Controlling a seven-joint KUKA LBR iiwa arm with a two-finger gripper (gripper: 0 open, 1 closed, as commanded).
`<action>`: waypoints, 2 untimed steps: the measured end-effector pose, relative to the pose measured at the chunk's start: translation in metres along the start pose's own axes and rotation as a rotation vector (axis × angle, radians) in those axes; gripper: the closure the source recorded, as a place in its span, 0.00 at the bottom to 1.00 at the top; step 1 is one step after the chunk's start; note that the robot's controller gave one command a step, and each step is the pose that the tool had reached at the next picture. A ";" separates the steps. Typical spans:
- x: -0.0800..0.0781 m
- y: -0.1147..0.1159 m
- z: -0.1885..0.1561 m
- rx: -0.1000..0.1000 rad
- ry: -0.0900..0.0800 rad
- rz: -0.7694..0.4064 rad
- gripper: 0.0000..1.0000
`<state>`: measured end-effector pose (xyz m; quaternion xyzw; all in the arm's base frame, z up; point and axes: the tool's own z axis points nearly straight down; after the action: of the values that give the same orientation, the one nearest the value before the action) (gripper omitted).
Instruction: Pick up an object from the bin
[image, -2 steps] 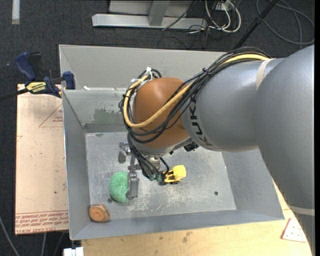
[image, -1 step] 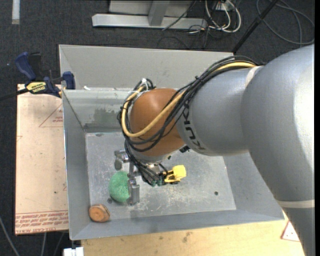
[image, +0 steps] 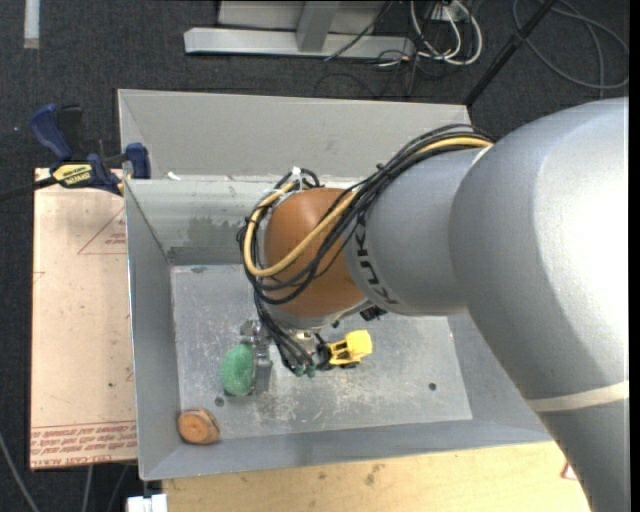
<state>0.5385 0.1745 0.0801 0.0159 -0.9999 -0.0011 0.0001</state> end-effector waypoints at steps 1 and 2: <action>0.000 0.000 0.000 0.000 0.000 0.000 1.00; 0.000 0.000 -0.001 0.000 0.000 0.000 1.00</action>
Offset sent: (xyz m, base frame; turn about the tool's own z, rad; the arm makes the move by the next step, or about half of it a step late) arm 0.0081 0.0525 0.1674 0.0014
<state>0.5384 0.1747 0.0807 0.0158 -0.9999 -0.0011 0.0000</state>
